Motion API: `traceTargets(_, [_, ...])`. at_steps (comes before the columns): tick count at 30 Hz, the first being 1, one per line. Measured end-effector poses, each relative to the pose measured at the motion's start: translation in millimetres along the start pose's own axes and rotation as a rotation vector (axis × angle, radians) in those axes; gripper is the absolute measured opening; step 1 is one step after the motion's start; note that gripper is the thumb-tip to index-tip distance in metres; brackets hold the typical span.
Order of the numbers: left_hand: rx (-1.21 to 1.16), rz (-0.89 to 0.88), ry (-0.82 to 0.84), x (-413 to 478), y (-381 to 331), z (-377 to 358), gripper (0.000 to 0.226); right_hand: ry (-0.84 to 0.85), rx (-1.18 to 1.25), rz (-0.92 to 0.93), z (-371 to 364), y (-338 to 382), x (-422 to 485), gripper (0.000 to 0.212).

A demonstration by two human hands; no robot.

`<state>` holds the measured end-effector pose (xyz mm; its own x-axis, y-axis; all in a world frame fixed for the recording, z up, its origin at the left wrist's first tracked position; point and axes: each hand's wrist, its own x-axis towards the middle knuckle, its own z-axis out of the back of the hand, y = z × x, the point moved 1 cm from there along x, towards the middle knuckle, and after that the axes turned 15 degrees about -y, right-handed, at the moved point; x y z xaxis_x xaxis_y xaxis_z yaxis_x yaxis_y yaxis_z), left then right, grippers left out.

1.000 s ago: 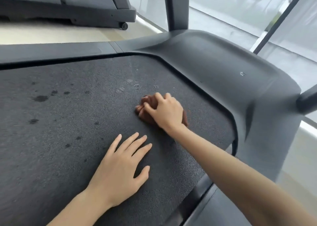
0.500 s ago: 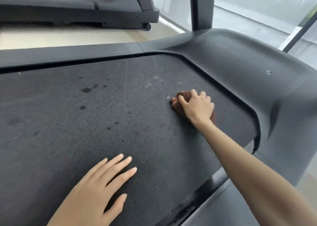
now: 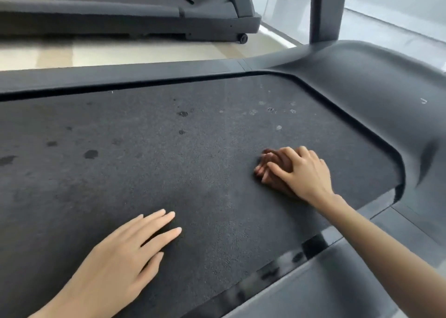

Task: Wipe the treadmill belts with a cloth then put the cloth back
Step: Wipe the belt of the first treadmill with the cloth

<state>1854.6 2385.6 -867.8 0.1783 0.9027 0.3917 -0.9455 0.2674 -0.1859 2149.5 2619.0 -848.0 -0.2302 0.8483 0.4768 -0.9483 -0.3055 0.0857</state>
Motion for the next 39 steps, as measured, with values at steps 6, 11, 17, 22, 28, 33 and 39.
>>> traceTargets(6, [0.094, 0.418, -0.005, -44.7, 35.0, 26.9, 0.074, -0.013, -0.098, -0.278, -30.3, 57.4, 31.7, 0.057])
traceTargets(11, [0.143, 0.431, -0.043, -49.8, 22.9, 22.3, 0.072, -0.042, 0.034, 0.09, -24.9, 177.4, -13.7, 0.055])
traceTargets(17, [0.135, 0.449, -0.021, -76.0, 39.6, 38.9, 0.066, -0.021, 0.246, 0.481, 18.4, 173.3, -85.0, 0.05])
traceTargets(22, [0.088, 0.488, -0.032, -89.1, 44.8, 47.6, 0.068, -0.023, 0.094, 0.275, 18.2, 108.4, -52.7, 0.052])
traceTargets(28, [0.136, 0.545, -0.056, -83.6, 36.0, 47.2, 0.075, 0.008, -0.041, -0.15, -20.5, 155.5, 4.4, 0.053])
traceTargets(33, [0.194, 0.673, -0.053, -88.2, 45.9, 53.0, 0.068, -0.034, 0.102, 0.147, -24.4, 270.9, -27.3, 0.05])
traceTargets(39, [0.231, 0.871, -0.065, -105.0, 59.4, 66.9, 0.054, -0.032, 0.264, 0.453, 5.5, 314.9, -83.7, 0.048])
